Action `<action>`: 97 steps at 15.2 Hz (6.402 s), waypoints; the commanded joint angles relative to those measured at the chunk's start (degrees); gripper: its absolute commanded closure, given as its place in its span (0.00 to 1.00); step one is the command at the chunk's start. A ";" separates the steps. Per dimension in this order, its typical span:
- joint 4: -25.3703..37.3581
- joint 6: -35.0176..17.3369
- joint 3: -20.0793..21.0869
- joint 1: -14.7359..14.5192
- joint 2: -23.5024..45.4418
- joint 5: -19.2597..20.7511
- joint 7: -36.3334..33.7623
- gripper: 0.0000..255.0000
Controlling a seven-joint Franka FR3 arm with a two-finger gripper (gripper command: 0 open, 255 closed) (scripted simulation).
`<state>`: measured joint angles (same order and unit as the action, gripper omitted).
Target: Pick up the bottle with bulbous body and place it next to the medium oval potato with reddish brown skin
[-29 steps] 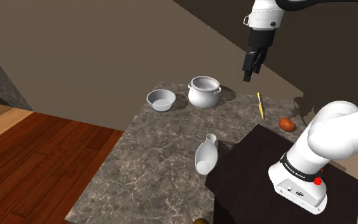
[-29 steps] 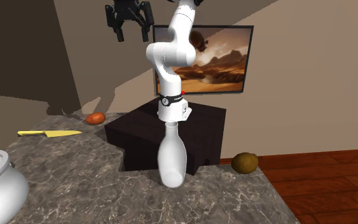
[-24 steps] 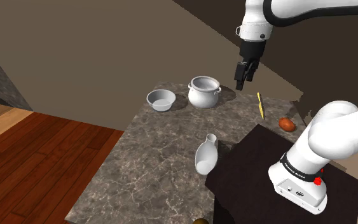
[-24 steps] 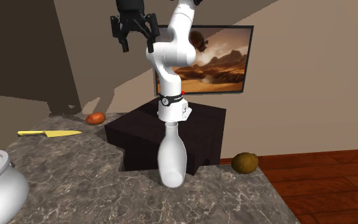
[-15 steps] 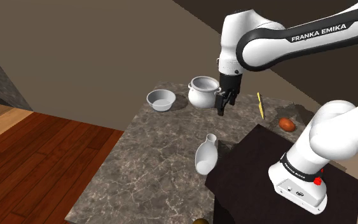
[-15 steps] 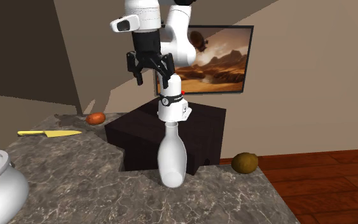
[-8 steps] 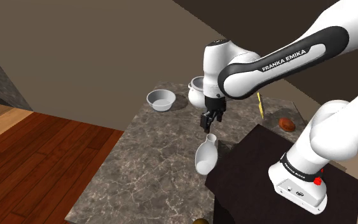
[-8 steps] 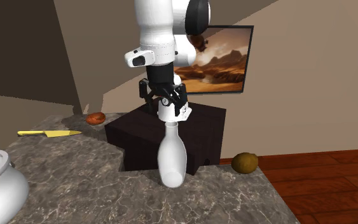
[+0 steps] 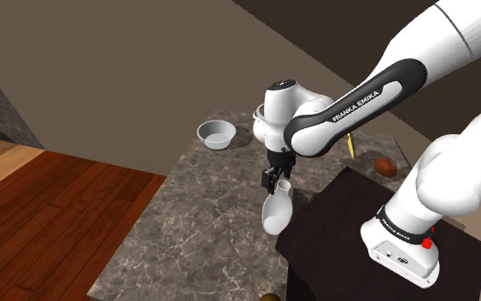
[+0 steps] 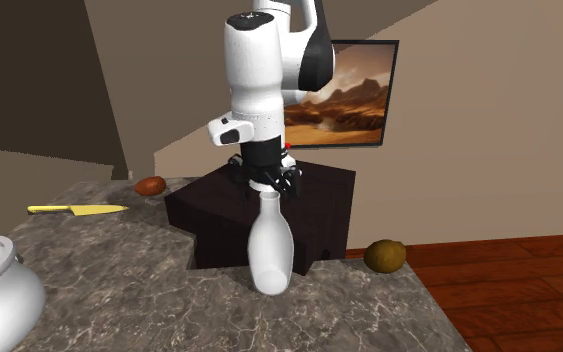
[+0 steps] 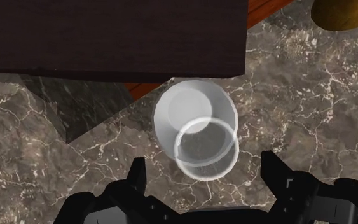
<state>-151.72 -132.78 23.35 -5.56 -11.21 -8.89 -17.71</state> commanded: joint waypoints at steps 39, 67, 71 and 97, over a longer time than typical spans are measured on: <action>5.19 15.25 -2.09 -0.89 -10.35 -1.73 1.51 1.00; 22.03 38.41 -5.32 -0.57 -16.73 -0.62 1.53 1.00; 25.12 41.47 -5.65 -0.45 -16.70 -0.37 1.40 1.00; 17.07 57.37 -22.16 2.58 -39.71 9.47 18.10 1.00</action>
<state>-134.28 -76.24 2.17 -3.22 -49.74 -0.32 -0.67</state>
